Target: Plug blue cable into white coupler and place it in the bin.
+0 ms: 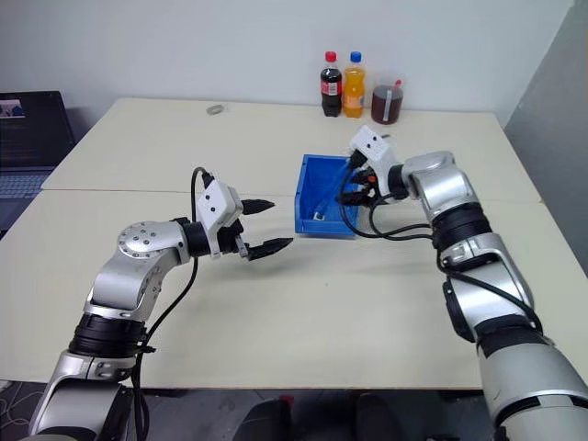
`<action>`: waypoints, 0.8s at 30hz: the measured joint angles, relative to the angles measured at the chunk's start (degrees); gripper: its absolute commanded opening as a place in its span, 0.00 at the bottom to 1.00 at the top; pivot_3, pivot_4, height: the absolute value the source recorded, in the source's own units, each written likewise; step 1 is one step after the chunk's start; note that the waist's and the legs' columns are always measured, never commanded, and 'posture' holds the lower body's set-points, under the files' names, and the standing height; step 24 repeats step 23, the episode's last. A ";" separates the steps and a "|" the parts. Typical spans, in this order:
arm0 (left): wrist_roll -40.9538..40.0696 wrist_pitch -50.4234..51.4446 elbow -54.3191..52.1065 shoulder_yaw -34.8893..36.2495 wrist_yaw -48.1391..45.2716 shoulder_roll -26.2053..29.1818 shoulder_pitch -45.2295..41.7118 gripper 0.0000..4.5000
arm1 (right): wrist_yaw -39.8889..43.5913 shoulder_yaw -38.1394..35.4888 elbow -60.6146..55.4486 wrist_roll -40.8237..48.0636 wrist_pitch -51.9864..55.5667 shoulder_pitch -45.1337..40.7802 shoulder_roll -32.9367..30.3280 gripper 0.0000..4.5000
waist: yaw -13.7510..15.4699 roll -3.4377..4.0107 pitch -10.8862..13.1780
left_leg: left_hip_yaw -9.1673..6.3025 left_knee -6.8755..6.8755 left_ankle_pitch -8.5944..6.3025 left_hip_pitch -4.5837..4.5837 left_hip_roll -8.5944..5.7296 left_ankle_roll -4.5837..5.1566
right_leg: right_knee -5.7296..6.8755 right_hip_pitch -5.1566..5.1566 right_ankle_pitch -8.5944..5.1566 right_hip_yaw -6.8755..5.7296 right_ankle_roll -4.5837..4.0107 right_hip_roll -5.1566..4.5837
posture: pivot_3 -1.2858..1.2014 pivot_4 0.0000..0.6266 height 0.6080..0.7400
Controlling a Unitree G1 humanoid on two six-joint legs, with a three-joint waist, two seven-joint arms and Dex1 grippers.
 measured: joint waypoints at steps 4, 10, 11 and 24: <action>0.39 -0.80 1.65 0.28 0.27 0.76 -0.44 1.00 | 8.04 1.67 -2.41 -1.43 -0.44 0.02 -4.48 0.99 | -0.01 0.05 0.03 | -0.02 0.03 0.00 0.00 0.02 0.00 | 0.05 0.00 0.00 -0.01 0.00 0.05 | 0.52 0.24 1.00; 0.19 -0.19 2.63 1.76 1.88 1.38 -0.73 1.00 | 10.10 -1.06 -14.16 -0.10 1.87 6.00 -8.45 0.99 | -0.12 0.06 0.04 | -0.08 0.03 0.00 0.01 0.08 0.00 | 0.09 0.01 0.00 -0.03 0.00 0.10 | 0.52 0.24 1.00; 0.02 0.28 2.65 2.57 2.60 1.48 -0.46 1.00 | 8.87 -2.91 -17.69 1.04 3.04 8.72 -8.75 0.99 | -0.06 0.05 0.04 | -0.10 0.05 0.00 0.01 0.08 0.00 | 0.10 0.03 0.00 -0.03 0.00 0.09 | 0.52 0.24 1.00; -1.90 4.96 -3.21 12.85 12.52 2.69 10.17 1.00 | -18.35 -23.88 -60.74 12.49 17.31 43.94 1.23 0.99 | 0.32 0.04 0.03 | -0.14 0.14 0.04 0.08 0.03 -0.03 | 0.19 0.13 0.07 -0.02 0.17 0.04 | 0.52 0.24 1.00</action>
